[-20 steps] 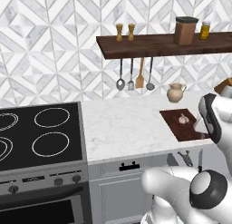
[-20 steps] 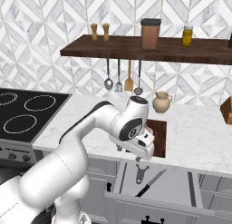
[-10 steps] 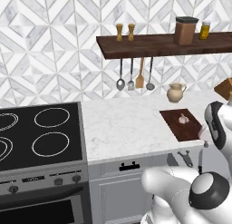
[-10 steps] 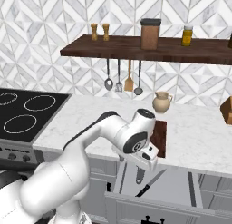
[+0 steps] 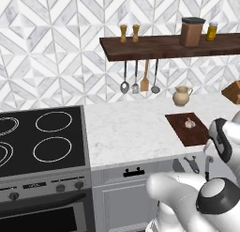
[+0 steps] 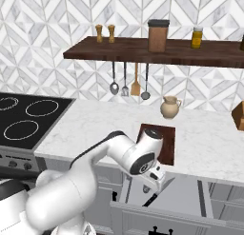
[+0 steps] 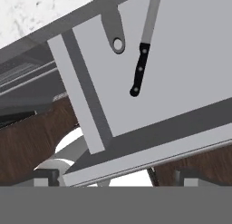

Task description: Place the appropriate cutting tool for cutting the garlic skin on the cutting board.

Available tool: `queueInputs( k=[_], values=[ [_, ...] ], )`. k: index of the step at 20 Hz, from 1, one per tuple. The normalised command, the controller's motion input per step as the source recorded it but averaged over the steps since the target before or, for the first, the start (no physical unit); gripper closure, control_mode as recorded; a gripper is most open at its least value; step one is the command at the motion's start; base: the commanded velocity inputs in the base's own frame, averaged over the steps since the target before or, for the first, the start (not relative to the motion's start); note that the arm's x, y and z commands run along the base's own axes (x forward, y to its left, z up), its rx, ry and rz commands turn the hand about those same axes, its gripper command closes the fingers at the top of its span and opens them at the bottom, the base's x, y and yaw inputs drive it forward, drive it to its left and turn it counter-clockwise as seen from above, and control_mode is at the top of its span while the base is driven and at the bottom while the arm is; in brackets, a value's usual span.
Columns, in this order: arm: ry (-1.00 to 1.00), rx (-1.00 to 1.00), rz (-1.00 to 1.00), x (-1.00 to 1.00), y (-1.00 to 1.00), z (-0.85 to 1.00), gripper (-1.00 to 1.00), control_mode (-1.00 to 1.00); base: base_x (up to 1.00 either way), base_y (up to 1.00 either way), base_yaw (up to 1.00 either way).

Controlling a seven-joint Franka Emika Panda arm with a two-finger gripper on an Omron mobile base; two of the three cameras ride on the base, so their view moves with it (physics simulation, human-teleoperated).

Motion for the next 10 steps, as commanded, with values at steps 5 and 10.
queueInputs(
  k=[5,10],
  values=[
    [0.04,0.02,0.0,0.0,-0.18,-0.49,-1.0,-1.0,0.0,0.0,0.0],
    [0.03,0.05,0.0,0.03,-0.19,-0.43,-1.0,-1.0,0.0,0.0,0.0]
  ],
)
